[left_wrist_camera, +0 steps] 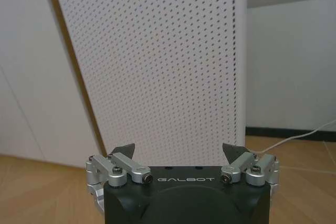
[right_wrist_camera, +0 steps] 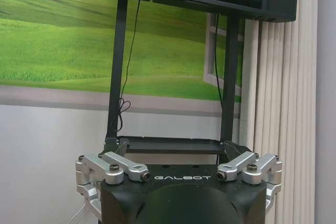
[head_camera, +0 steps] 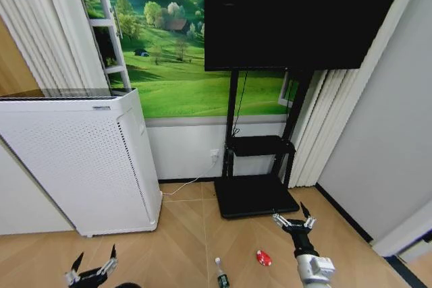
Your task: Pick up the trash bin and place the garbage on the floor into it.
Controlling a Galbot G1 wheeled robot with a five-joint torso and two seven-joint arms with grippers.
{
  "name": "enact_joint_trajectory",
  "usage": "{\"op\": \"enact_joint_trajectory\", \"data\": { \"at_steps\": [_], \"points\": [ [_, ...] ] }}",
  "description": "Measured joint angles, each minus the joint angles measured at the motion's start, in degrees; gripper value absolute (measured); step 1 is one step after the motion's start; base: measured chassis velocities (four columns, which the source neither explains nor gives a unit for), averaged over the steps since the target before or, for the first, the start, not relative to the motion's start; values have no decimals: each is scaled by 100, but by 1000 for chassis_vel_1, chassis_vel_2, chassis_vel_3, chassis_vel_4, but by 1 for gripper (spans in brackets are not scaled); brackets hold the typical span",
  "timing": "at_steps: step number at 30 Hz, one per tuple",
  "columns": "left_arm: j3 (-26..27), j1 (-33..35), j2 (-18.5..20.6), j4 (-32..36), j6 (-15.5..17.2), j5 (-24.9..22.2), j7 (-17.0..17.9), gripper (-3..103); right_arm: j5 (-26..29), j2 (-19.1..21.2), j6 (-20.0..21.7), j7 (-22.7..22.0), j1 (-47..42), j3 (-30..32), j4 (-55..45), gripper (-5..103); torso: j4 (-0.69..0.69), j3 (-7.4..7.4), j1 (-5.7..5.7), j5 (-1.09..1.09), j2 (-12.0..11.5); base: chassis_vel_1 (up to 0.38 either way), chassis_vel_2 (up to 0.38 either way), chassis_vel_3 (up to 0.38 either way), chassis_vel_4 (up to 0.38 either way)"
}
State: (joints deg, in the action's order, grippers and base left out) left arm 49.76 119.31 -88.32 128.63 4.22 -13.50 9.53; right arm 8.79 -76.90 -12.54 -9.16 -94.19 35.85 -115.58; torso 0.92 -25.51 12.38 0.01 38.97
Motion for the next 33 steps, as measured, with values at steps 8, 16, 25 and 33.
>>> {"op": "enact_joint_trajectory", "data": {
  "at_steps": [8, 16, 25, 33],
  "points": [
    [493, 932, 9, -233, 172, -884, 52, 95, 67, 11, 12, -77, 256, -23, 272, 100, -1, 0, 0, -2, 0, 0, 0, 0, 0],
    [780, 1232, 32, -698, -1255, -1084, -606, 95, 209, 27, -42, -82, 339, -47, 345, 100, -1, 0, 0, -2, 0, 0, 0, 0, 0],
    [1088, 971, -36, -533, -2175, -609, -1072, 102, 234, 22, -90, -66, 323, -83, 351, 100, -1, -1, 0, 1, -1, 0, 0, 0, 0],
    [1029, -307, 120, 589, -2024, 470, -1025, 100, 99, -107, -142, -4, 51, -129, 227, 100, 0, 20, -15, -1, -41, 0, 0, 0, 0]
  ]
}}
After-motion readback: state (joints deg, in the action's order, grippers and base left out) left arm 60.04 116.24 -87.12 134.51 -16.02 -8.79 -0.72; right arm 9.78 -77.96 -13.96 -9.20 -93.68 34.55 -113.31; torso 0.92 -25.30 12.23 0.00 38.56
